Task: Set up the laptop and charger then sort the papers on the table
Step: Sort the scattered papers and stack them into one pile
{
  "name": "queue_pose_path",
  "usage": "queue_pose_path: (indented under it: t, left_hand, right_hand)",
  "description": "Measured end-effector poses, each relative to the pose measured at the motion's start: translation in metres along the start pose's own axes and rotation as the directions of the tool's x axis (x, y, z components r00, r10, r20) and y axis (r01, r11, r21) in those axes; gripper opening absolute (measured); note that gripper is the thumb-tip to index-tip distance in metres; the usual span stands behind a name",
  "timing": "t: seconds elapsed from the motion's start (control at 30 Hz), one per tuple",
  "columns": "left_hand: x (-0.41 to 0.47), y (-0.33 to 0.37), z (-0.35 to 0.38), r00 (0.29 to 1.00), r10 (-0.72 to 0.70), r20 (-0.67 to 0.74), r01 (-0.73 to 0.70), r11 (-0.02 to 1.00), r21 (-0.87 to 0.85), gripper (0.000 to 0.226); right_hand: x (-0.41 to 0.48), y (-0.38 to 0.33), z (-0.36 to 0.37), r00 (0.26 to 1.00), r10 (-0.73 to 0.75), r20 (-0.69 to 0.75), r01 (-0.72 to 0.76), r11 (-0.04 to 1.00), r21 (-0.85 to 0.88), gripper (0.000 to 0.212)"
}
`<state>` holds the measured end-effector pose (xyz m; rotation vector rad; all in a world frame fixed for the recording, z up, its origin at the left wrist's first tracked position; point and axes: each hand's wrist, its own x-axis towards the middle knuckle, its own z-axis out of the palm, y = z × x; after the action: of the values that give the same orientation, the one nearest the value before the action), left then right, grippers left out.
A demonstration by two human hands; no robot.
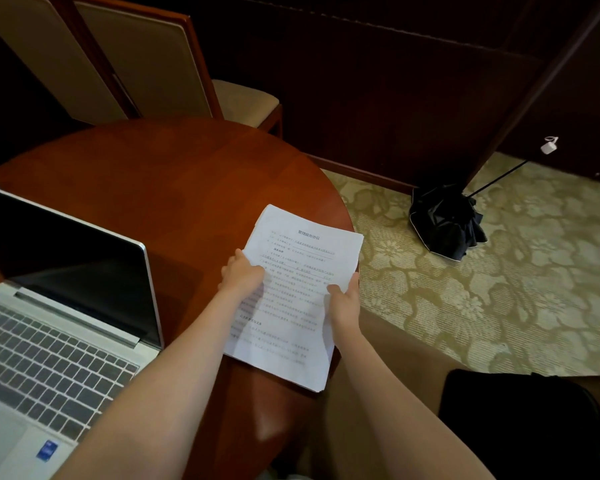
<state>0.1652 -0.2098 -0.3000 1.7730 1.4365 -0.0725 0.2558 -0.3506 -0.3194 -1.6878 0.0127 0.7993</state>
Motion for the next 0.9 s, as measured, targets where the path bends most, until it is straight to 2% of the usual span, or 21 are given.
queue_pose_path:
  t: [0.1, 0.17, 0.3, 0.47, 0.6, 0.7, 0.9]
  left_hand:
    - [-0.001, -0.001, 0.001, 1.000, 0.002, -0.013, -0.002, 1.000, 0.006, 0.070]
    - [-0.001, -0.003, -0.002, 1.000, -0.001, -0.012, 0.001, 1.000, -0.004, 0.073]
    - [-0.002, -0.006, -0.006, 1.000, 0.021, 0.002, -0.021, 1.000, 0.016, 0.072]
    - [-0.008, -0.005, -0.010, 0.994, 0.110, 0.003, -0.110, 0.990, 0.085, 0.056]
    - [-0.013, 0.000, -0.020, 0.992, 0.124, 0.022, -0.125, 0.989, 0.074, 0.057]
    - [-0.020, -0.003, -0.026, 0.990, 0.134, 0.036, -0.134, 0.991, 0.001, 0.048]
    - [-0.040, -0.010, -0.028, 0.981, 0.179, 0.078, -0.177, 0.984, -0.033, 0.029]
  right_hand:
    - [0.001, 0.001, -0.002, 0.998, 0.041, 0.038, -0.044, 0.996, 0.074, 0.067]
    - [0.000, 0.001, -0.003, 0.998, 0.039, 0.046, -0.041, 0.998, 0.053, 0.069]
    - [-0.003, 0.002, -0.001, 0.996, -0.088, 0.034, 0.093, 0.984, -0.155, 0.070]
    - [-0.003, 0.004, 0.001, 0.978, -0.205, 0.025, 0.198, 0.900, -0.388, 0.039]
    - [-0.006, -0.006, 0.002, 0.968, -0.251, 0.008, 0.207, 0.783, -0.587, 0.052]
    - [-0.013, -0.019, 0.006, 0.958, -0.287, 0.026, 0.245, 0.762, -0.599, 0.044]
    - [-0.034, -0.021, 0.034, 0.943, -0.282, 0.174, 0.331, 0.760, -0.559, 0.028]
